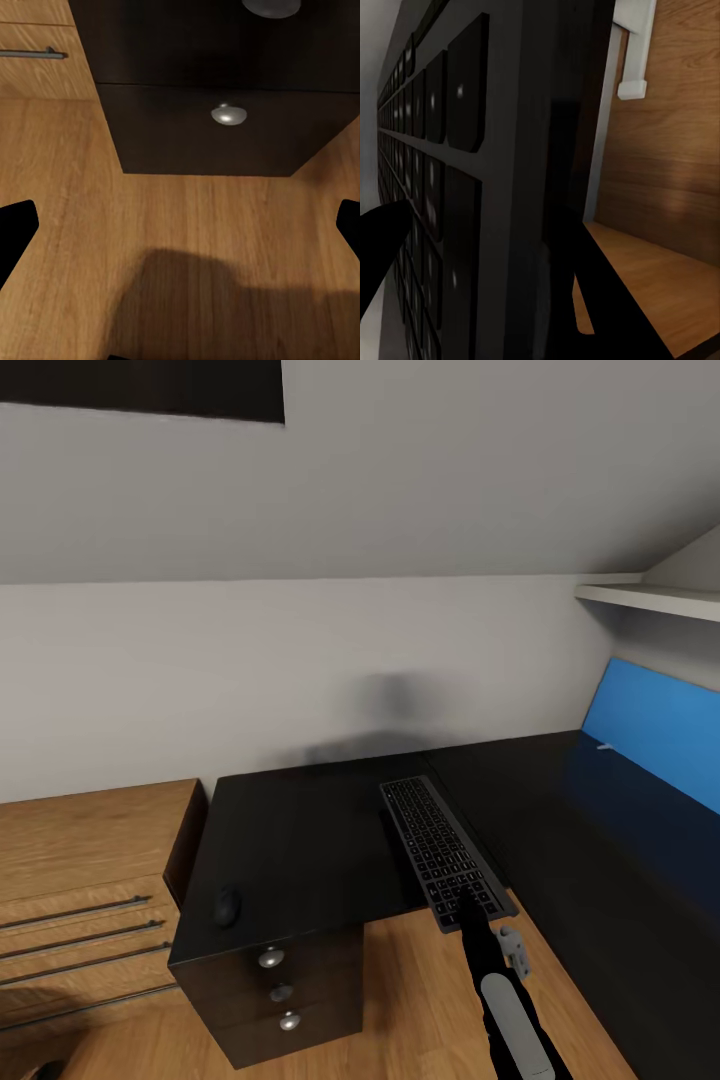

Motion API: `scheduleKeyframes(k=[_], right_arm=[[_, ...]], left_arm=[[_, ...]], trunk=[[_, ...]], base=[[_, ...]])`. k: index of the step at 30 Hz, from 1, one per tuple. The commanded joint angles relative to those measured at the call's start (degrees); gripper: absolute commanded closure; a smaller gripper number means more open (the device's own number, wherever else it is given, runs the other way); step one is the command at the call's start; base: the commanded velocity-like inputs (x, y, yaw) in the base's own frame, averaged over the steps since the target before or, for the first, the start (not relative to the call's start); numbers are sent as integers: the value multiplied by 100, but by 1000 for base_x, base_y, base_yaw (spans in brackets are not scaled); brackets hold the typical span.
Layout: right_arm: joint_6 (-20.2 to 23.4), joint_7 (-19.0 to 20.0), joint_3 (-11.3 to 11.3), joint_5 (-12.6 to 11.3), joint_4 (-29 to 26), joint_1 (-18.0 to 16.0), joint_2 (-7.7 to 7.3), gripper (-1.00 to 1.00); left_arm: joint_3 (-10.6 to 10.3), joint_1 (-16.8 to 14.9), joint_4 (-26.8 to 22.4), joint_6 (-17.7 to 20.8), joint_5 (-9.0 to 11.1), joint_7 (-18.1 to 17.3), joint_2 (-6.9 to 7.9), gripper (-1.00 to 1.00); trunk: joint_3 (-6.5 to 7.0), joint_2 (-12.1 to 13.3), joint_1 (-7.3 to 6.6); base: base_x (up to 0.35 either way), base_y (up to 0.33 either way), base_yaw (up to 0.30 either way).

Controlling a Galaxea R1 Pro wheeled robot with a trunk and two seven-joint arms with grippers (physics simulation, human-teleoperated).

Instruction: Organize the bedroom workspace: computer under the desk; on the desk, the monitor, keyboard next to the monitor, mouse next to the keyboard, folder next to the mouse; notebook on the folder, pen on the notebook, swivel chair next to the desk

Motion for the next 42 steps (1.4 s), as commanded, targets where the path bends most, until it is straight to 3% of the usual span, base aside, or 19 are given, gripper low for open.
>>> scheduleKeyframes(k=[1,16,21,38,39,42], right_arm=[[-26,10,-1,-68,-5,-3,1,100],[-26,9,-1,-68,0,-3,-11,100],[-26,9,-5,-68,1,-3,-21,100],[-26,25,-1,-68,3,-3,-24,100],[-26,25,-1,-68,3,-3,-24,-100],[-26,26,-1,-68,3,-3,-24,-100]], left_arm=[[-49,-5,1,-20,6,59,3,-100],[-49,-5,1,-28,6,63,-5,-100],[-50,-5,1,-33,6,62,-6,-100],[-58,-5,1,-27,6,64,-14,-100],[-58,-5,1,-28,6,63,-14,-100],[-58,-5,1,-29,6,62,-15,-100]], trunk=[[-6,-4,0],[-6,-4,0],[-96,-205,110],[-96,-205,110],[-96,-205,110],[-96,-205,110]], base=[[2,0,0],[0,0,0],[0,0,0],[0,0,0],[0,0,0],[0,0,0]])
